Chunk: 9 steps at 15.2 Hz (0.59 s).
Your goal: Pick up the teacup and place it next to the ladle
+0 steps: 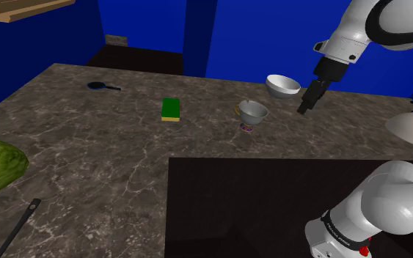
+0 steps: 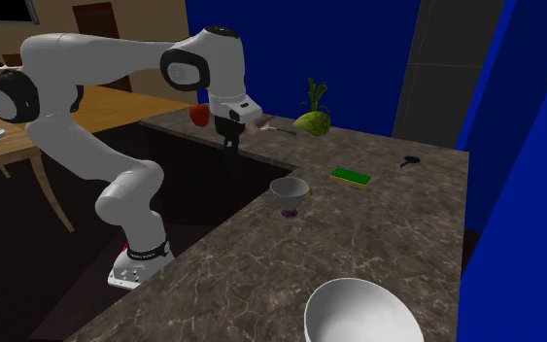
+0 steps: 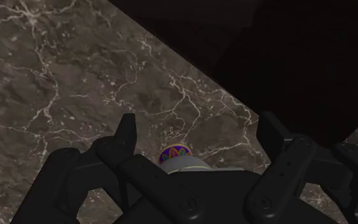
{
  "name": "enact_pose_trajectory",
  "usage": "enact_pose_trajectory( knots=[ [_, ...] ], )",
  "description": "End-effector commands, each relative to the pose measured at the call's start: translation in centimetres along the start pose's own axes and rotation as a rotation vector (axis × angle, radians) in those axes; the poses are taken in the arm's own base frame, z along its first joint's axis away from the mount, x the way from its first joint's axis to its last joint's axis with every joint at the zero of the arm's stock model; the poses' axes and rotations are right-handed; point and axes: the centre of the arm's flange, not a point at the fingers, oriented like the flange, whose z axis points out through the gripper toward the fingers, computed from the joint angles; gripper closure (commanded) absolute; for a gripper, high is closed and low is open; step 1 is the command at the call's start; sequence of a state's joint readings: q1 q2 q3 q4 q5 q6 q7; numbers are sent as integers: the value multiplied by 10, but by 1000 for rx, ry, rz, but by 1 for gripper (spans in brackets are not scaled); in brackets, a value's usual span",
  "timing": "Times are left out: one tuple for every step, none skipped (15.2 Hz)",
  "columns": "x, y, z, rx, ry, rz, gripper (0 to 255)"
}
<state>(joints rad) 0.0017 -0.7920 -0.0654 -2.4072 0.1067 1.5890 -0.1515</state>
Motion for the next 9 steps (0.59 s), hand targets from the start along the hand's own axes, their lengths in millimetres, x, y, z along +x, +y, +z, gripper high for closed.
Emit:
enact_pose_trajectory(
  knots=[
    [0,0,0,0,0,0,0],
    [11,7,4,13,6,-10,0],
    [21,14,9,25,11,-20,0],
    [32,20,13,38,17,-31,0],
    [43,27,17,51,22,-41,0],
    [54,33,22,63,28,-51,0],
    [65,39,26,76,33,-61,0],
    [76,45,31,89,39,-71,0],
    [87,51,35,101,44,-81,0]
  ],
)
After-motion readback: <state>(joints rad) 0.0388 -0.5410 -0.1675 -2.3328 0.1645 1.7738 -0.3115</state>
